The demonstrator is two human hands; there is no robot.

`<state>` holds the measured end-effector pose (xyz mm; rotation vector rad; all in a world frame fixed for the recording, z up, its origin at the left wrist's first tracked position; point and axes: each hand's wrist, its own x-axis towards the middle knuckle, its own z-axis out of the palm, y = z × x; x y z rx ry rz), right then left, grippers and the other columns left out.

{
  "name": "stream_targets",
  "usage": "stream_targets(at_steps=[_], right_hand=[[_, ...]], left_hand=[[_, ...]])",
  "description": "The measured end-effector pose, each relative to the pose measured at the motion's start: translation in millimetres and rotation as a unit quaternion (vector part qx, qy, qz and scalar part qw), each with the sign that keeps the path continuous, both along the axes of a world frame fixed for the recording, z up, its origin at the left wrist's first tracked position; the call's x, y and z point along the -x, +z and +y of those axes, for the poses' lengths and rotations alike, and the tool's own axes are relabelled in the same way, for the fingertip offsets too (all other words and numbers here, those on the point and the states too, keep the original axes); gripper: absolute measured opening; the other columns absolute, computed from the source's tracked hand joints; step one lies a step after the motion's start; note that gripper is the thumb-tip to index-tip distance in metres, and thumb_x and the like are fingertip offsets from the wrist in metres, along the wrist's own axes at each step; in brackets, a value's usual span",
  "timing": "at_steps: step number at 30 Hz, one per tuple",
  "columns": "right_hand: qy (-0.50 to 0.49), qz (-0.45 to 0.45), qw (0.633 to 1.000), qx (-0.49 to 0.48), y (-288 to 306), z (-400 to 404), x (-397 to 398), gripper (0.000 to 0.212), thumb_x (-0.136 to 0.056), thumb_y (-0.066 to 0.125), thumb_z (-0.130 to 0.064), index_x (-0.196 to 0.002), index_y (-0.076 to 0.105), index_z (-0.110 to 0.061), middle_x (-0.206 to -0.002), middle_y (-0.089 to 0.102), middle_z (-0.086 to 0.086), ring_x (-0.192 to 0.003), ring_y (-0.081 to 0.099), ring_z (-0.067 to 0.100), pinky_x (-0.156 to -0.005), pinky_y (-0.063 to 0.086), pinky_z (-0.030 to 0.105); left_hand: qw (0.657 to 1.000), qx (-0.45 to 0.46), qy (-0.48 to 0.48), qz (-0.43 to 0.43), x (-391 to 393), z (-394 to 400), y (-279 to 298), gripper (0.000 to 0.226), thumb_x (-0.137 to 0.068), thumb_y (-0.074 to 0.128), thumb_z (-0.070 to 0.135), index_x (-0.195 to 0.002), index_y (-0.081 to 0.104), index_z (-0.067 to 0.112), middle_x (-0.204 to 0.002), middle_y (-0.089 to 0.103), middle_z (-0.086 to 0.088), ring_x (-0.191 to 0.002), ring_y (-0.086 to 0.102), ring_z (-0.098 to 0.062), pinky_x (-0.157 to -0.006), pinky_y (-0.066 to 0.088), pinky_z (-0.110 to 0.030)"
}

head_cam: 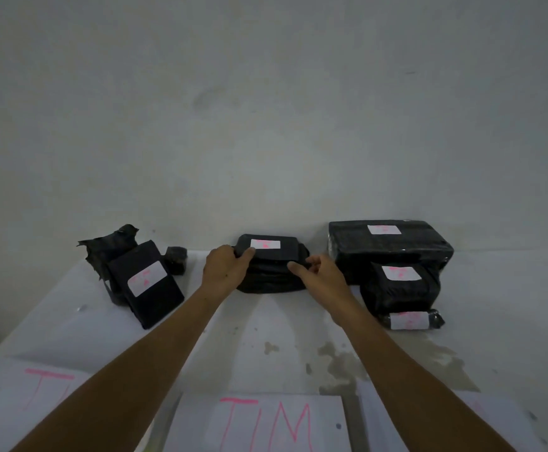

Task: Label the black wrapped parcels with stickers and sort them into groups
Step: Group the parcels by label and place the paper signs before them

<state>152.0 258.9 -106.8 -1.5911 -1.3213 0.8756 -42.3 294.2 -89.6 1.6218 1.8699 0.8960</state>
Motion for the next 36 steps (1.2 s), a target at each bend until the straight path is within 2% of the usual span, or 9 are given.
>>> stream_targets(at_steps=[4, 8, 12, 17, 21, 25, 30, 32, 36], right_hand=[[-0.020, 0.104, 0.994, 0.026, -12.6, 14.7, 3.4, 0.038, -0.088, 0.076, -0.044, -0.111, 0.064, -0.016, -0.117, 0.064, 0.002, -0.104, 0.061, 0.014, -0.073, 0.046, 0.023], [-0.030, 0.197, 0.979, 0.051, -10.8, 20.1, 2.4, 0.039, -0.090, 0.076, -0.036, -0.109, 0.066, -0.003, -0.110, 0.070, 0.008, -0.096, 0.061, 0.016, -0.076, 0.046, 0.027], [-0.035, 0.217, 0.974, 0.047, -16.4, 19.4, 3.2, 0.030, -0.085, 0.082, -0.022, -0.100, 0.063, -0.004, -0.098, 0.066, 0.014, -0.096, 0.062, 0.022, -0.078, 0.049, 0.028], [-0.028, 0.233, 0.972, 0.032, -21.0, 7.6, -4.0, 0.035, -0.083, 0.082, -0.010, -0.109, 0.064, 0.004, -0.116, 0.069, 0.023, -0.101, 0.066, 0.024, -0.080, 0.052, 0.028], [0.000, 0.163, 0.987, 0.014, -22.9, -9.1, -16.8, 0.029, -0.083, 0.083, -0.016, -0.107, 0.066, -0.009, -0.109, 0.071, 0.015, -0.106, 0.068, 0.028, -0.098, 0.056, 0.043], [0.006, 0.110, 0.994, -0.015, -24.2, -20.7, -24.6, 0.013, -0.087, 0.080, -0.019, -0.095, 0.069, -0.017, -0.101, 0.072, 0.009, -0.101, 0.070, 0.028, -0.096, 0.057, 0.050], [0.028, 0.076, 0.997, 0.011, -16.0, -27.6, -24.5, 0.059, -0.080, 0.087, -0.029, -0.126, 0.051, -0.022, -0.110, 0.067, 0.001, -0.102, 0.066, 0.015, -0.089, 0.055, 0.032], [0.052, 0.048, 0.997, 0.019, -13.2, -26.7, -20.2, 0.059, -0.080, 0.086, -0.029, -0.127, 0.051, -0.022, -0.108, 0.064, 0.003, -0.099, 0.064, 0.015, -0.081, 0.053, 0.025], [0.046, 0.032, 0.998, 0.010, -14.5, -22.2, -12.7, 0.040, -0.086, 0.080, -0.025, -0.117, 0.057, -0.015, -0.094, 0.061, 0.003, -0.092, 0.064, 0.019, -0.069, 0.047, 0.021]], left_hand=[[0.999, -0.011, 0.000, -0.031, 3.0, 8.9, -5.2, 0.036, -0.095, 0.067, 0.037, -0.111, 0.061, 0.006, -0.100, 0.059, -0.003, -0.097, 0.059, -0.021, -0.078, 0.045, -0.030], [0.993, -0.002, -0.019, -0.116, 13.2, 6.8, -10.8, 0.036, -0.086, 0.078, 0.033, -0.108, 0.058, 0.013, -0.102, 0.068, -0.006, -0.096, 0.066, -0.022, -0.071, 0.048, -0.025], [0.985, -0.002, -0.043, -0.166, 18.6, -2.4, -8.0, 0.039, -0.081, 0.084, 0.024, -0.105, 0.057, 0.012, -0.097, 0.068, -0.002, -0.089, 0.066, -0.016, -0.065, 0.050, -0.022], [0.985, -0.012, -0.085, -0.152, 27.1, -11.2, -10.1, 0.036, -0.075, 0.086, 0.012, -0.091, 0.053, 0.014, -0.096, 0.071, -0.005, -0.092, 0.068, -0.022, -0.076, 0.058, -0.032], [0.986, 0.001, -0.133, -0.104, 32.9, -19.9, -15.7, 0.039, -0.069, 0.089, 0.010, -0.092, 0.058, 0.014, -0.097, 0.075, -0.003, -0.092, 0.072, -0.022, -0.086, 0.060, -0.041], [0.981, -0.024, -0.187, -0.044, 34.0, -28.4, -13.5, 0.048, -0.075, 0.082, 0.002, -0.102, 0.047, 0.019, -0.104, 0.070, 0.004, -0.090, 0.068, -0.015, -0.074, 0.058, -0.023], [0.976, -0.022, -0.214, -0.017, 40.7, -28.0, -11.4, 0.047, -0.078, 0.074, -0.002, -0.107, 0.047, 0.024, -0.111, 0.069, 0.002, -0.095, 0.068, -0.018, -0.081, 0.062, -0.033], [0.979, -0.017, -0.201, -0.014, 38.5, -26.0, -11.4, 0.041, -0.080, 0.073, 0.000, -0.105, 0.049, 0.023, -0.108, 0.069, 0.002, -0.095, 0.068, -0.019, -0.081, 0.061, -0.033], [0.990, -0.038, -0.132, 0.017, 28.9, -17.1, -9.7, 0.023, -0.088, 0.053, -0.007, -0.093, 0.062, 0.013, -0.091, 0.067, -0.001, -0.082, 0.062, -0.016, -0.065, 0.044, -0.010]])
